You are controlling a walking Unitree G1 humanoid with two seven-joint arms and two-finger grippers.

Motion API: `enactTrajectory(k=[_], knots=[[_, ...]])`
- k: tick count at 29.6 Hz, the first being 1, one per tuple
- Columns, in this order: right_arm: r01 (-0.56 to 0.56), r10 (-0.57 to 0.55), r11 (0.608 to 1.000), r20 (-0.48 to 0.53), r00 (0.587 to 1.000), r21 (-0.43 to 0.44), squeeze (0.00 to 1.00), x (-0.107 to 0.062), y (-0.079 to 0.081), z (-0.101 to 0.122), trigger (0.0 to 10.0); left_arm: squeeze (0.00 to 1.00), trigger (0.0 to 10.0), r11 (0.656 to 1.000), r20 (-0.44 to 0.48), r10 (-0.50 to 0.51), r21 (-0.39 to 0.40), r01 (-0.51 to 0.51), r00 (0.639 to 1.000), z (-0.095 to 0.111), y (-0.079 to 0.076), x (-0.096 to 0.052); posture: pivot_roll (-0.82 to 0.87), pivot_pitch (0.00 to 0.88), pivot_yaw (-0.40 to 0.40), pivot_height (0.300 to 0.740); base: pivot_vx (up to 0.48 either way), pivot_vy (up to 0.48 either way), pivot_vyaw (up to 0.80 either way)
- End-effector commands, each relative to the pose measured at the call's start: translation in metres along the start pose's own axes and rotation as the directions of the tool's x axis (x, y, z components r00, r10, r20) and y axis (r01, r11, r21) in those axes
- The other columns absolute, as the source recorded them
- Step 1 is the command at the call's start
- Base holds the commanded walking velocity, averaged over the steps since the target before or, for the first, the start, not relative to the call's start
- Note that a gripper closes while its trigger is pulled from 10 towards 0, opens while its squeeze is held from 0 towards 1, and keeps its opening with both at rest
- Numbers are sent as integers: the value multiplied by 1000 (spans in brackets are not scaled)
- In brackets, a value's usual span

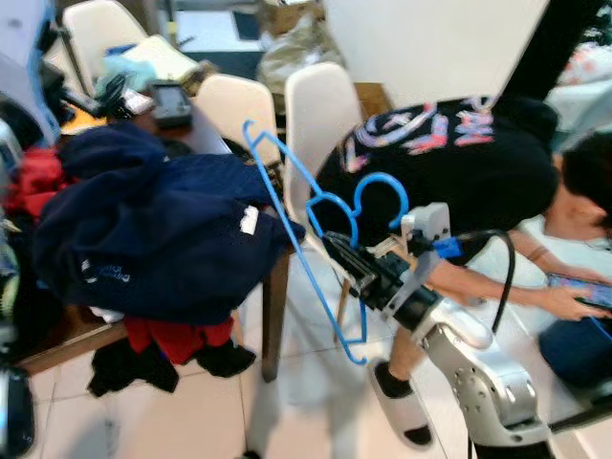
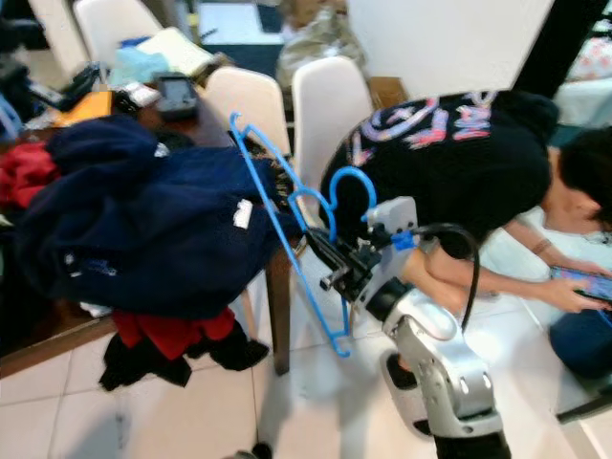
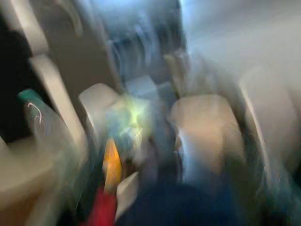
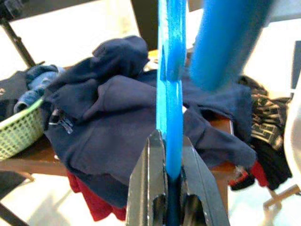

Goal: Hang hanger

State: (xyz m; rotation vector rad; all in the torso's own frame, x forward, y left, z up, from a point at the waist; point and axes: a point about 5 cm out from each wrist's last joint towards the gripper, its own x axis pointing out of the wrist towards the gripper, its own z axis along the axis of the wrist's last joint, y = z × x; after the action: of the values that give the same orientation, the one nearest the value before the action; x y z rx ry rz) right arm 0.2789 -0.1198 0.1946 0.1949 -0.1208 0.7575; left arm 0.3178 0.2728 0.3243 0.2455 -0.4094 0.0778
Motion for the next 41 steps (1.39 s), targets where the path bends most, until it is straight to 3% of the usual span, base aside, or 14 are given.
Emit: enactTrajectory(k=[1, 3, 4, 6, 10, 12, 13, 15, 17, 20, 23, 31, 37, 41], knots=[[-12, 12, 1000, 14, 1000, -6, 0, 0, 2, 1, 10000, 0, 10000, 993, -37, 105, -55, -107, 994, -9, -4, -20, 112, 177, -48, 740, 0, 0, 800], [-12, 12, 1000, 14, 1000, -6, 0, 0, 2, 1, 10000, 0, 10000, 993, -37, 105, -55, -107, 994, -9, -4, -20, 112, 177, -48, 740, 0, 0, 800], [-7, 8, 1000, 15, 1000, -7, 0, -1, 0, 1, 10000, 0, 10000, 985, -67, 152, -74, -157, 986, -17, -10, -35, 118, 176, -47, 740, 0, 0, 800], [0, 0, 1000, 14, 1000, -7, 0, -2, -1, 0, 10000, 0, 10000, 984, -84, 169, -50, -173, 982, -21, -12, -44, 125, 174, -47, 740, 0, 0, 800], [6, -6, 1000, 11, 1000, -7, 0, -4, -2, -1, 10000, 0, 10000, 982, -98, 184, -18, -186, 978, -23, -11, -50, 127, 174, -45, 740, 0, 0, 800], [10, -10, 1000, 8, 1000, -7, 0, -5, -3, -2, 10000, 0, 10000, 979, -109, 204, 12, -204, 973, -26, -6, -54, 131, 171, -42, 740, 0, 0, 800], [13, -13, 1000, 7, 1000, -8, 0, -6, -3, -2, 10000, 0, 10000, 967, -125, 254, 28, -252, 959, -30, 5, -57, 133, 170, -42, 740, 0, 0, 800], [13, -13, 1000, 7, 1000, -8, 0, -6, -3, -2, 10000, 0, 10000, 967, -125, 254, 28, -252, 959, -30, 5, -57, 133, 170, -42, 740, 0, 0, 800], [12, -12, 1000, 3, 1000, -9, 0, -6, -4, -4, 10000, 0, 10000, 935, -132, 355, 61, -350, 925, -32, 28, -60, 133, 170, -42, 740, 0, 0, 800], [10, -10, 1000, -1, 1000, -9, 0, -6, -3, -5, 10000, 0, 10000, 919, -132, 395, 52, -391, 909, -31, 39, -62, 133, 170, -42, 740, 0, 0, 800], [9, -9, 1000, -2, 1000, -8, 0, -5, -3, -6, 10000, 0, 10000, 947, -129, 321, 28, -320, 938, -30, 25, -61, 134, 167, -44, 740, 0, 0, 800], [33, -33, 999, 6, 999, -10, 0, -4, -4, -6, 10000, 0, 10000, 975, -103, 218, -23, -221, 971, -27, 6, -55, 132, 161, -45, 740, 0, 0, 800], [93, -93, 996, -9, 996, -20, 0, -2, -10, -8, 10000, 0, 10000, 964, -96, 243, -90, -252, 965, -30, 15, -43, 131, 158, -46, 740, 0, 0, 87], [98, -99, 995, -11, 995, -21, 0, -3, -12, -7, 10000, 0, 10000, 931, -134, 323, -132, -340, 937, -34, 23, -44, 121, 161, -42, 740, 0, 0, 0]])
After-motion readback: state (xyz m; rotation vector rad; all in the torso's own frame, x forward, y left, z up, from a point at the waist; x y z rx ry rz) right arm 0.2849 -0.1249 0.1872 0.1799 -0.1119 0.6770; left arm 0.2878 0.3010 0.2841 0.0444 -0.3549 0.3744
